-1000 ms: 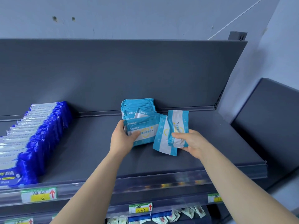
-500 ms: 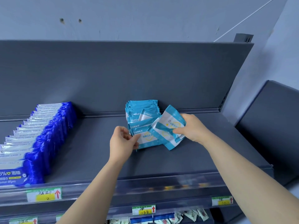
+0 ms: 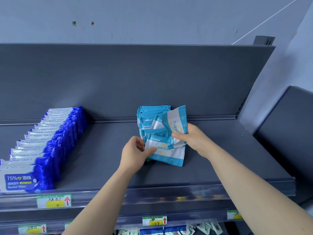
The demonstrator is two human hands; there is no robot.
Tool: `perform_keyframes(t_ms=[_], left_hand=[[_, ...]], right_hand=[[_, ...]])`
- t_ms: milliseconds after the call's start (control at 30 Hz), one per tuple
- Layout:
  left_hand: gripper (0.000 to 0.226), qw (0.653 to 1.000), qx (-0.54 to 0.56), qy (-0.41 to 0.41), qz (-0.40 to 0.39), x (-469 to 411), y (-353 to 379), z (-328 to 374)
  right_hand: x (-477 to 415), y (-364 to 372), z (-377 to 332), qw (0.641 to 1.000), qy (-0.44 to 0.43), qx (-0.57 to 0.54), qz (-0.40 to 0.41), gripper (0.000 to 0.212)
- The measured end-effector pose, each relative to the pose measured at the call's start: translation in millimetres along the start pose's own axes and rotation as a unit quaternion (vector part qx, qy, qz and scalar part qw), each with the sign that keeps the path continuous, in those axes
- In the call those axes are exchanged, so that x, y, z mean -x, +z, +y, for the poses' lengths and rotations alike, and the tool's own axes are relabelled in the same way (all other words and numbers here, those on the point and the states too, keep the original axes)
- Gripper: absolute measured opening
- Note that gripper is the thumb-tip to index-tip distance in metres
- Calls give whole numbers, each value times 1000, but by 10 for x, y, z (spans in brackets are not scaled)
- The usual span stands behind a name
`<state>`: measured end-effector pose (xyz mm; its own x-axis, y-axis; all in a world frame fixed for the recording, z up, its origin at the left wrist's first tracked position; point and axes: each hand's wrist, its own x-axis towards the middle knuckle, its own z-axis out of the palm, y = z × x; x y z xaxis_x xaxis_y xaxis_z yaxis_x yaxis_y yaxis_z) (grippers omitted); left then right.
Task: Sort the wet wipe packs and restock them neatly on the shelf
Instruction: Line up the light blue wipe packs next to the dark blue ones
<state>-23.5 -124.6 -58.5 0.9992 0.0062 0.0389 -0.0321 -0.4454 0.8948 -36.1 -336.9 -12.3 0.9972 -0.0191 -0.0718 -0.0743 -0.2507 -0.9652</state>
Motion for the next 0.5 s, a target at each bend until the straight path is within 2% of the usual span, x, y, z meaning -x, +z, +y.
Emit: perform_keyframes(t_ms=[133,233,400,500], left_hand=[[35,999,-32,12,-10,42,22,-35],[34,1000,-21,5,-16,82,47,-24],[24,998,46,-30,-43,164,103,-13],[22,995,74,-37,-48,184,97,5]], right_hand=[[78,-125,-4,996,24,-79,24,23],[152,-218,33,989,49,-113,79,21],[286,-194,199,965,101,-200,133,49],[314,-40,333,947,114,-273,123,49]])
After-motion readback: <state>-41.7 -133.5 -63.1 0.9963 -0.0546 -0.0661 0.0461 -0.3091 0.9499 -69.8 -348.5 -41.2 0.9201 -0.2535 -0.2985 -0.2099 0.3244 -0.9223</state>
